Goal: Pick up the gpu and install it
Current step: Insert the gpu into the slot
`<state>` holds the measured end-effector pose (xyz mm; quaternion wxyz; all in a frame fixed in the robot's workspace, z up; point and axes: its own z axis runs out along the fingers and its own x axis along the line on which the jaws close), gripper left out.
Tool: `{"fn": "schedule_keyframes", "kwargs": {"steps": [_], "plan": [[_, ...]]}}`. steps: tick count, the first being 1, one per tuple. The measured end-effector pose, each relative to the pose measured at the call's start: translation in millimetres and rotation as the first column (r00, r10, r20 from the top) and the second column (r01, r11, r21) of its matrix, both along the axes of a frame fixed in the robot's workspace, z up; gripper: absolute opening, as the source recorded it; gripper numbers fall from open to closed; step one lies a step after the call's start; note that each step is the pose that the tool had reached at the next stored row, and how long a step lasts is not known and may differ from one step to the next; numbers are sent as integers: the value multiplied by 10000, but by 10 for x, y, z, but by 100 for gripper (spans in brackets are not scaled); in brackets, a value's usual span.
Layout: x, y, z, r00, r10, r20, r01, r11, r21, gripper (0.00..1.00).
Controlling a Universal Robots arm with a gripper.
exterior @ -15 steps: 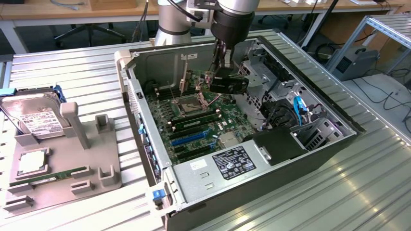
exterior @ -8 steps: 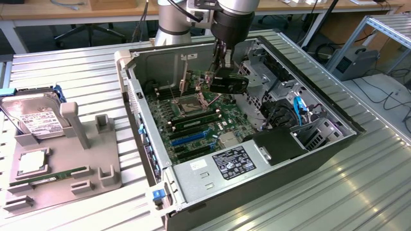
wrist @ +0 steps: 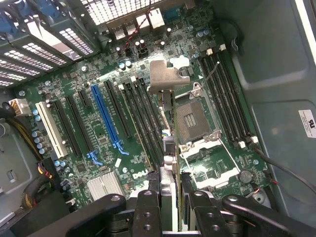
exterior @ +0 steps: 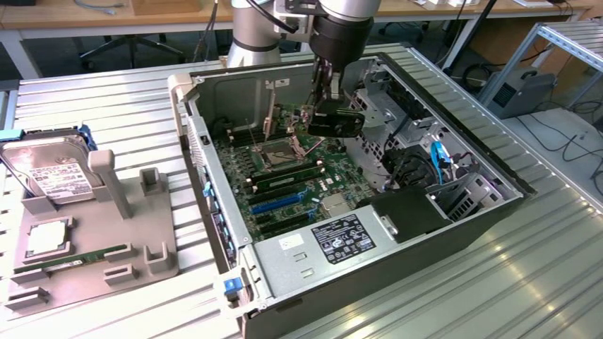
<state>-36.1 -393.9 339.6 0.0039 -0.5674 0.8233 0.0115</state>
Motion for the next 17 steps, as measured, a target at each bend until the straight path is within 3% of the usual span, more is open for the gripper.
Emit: {"fn": "schedule_keyframes", "kwargs": {"steps": [17], "plan": [[0, 0, 0, 9990, 457, -1, -457, 9990, 0, 27]]}}
